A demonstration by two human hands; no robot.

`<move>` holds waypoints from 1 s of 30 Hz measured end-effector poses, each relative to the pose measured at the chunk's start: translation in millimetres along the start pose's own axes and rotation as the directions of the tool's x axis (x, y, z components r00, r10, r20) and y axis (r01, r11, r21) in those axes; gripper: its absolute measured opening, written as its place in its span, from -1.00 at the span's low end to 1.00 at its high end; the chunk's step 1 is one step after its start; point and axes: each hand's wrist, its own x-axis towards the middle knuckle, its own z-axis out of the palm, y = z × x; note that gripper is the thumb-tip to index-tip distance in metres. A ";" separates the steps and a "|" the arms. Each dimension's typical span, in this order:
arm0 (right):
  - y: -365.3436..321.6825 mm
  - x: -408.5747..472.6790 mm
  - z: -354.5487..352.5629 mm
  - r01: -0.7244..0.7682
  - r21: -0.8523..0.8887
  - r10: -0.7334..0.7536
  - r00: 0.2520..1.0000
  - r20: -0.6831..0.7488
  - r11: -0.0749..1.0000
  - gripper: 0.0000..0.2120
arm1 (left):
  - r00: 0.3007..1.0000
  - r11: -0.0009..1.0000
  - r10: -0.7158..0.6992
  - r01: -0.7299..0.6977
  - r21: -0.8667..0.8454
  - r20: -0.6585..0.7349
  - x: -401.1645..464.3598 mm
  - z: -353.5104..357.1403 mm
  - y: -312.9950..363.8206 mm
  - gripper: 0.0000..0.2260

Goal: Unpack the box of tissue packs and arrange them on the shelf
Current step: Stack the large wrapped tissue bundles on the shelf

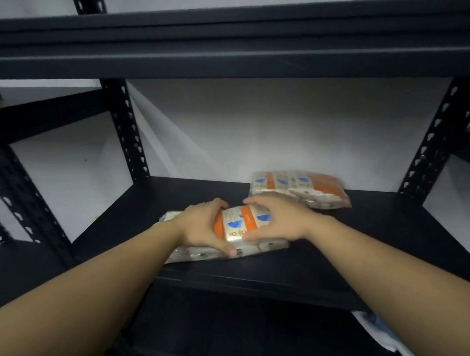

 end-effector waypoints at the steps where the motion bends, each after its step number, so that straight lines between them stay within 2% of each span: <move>1: -5.9 1.2 6.6 0.010 -0.014 -0.010 0.999 0.046 1.000 -0.19 | 0.999 1.000 0.006 -0.004 -0.025 0.046 -0.5 -3.9 -2.8 0.15; 4: -16.4 7.2 12.0 -0.012 -0.119 0.019 0.998 0.056 0.993 0.00 | 0.987 0.999 0.001 -0.010 0.052 0.158 -4.5 -23.4 -15.6 0.20; 6: -19.2 11.4 7.5 -0.084 -0.232 0.106 0.991 0.084 0.969 0.18 | 0.975 0.987 -0.043 0.008 0.158 0.216 -7.9 -34.6 -29.7 0.13; 7: -21.8 12.7 6.1 -0.101 -0.280 0.137 0.984 0.110 0.955 0.20 | 0.968 0.985 -0.060 0.019 0.170 0.242 -9.1 -37.7 -37.0 0.07; 10: -32.8 16.7 11.0 -0.119 -0.358 0.187 0.969 0.161 0.926 -0.02 | 0.968 0.989 -0.024 -0.013 0.148 0.249 -15.2 -37.8 -51.1 -0.10; 14: -39.2 18.7 18.8 -0.198 -0.199 0.241 0.945 0.222 0.960 -0.18 | 0.973 0.989 0.036 -0.068 0.134 0.229 -16.2 -35.1 -55.2 -0.12; 18: -42.0 14.8 19.1 -0.213 -0.136 0.237 0.950 0.201 0.968 -0.18 | 0.967 0.988 0.065 -0.096 0.119 0.245 -16.1 -35.0 -56.9 -0.12; 20: -42.4 12.5 20.4 -0.204 -0.141 0.229 0.953 0.197 0.969 -0.19 | 0.975 0.972 0.083 -0.126 0.200 0.208 -18.8 -32.9 -57.6 -0.13; 22: -41.9 8.9 21.9 -0.179 -0.166 0.209 0.960 0.184 0.970 -0.20 | 0.982 0.954 0.090 -0.132 0.269 0.164 -23.0 -29.5 -63.2 -0.05; 26: -41.5 2.5 20.0 -0.159 -0.183 0.187 0.971 0.149 0.970 -0.17 | 0.982 0.972 0.083 -0.117 0.203 0.171 -28.7 -29.2 -72.4 0.11; 30: -43.3 3.4 12.8 -0.148 -0.156 0.171 0.974 0.150 0.977 -0.16 | 0.985 0.986 0.045 -0.071 0.151 0.164 -25.5 -38.6 -69.1 0.15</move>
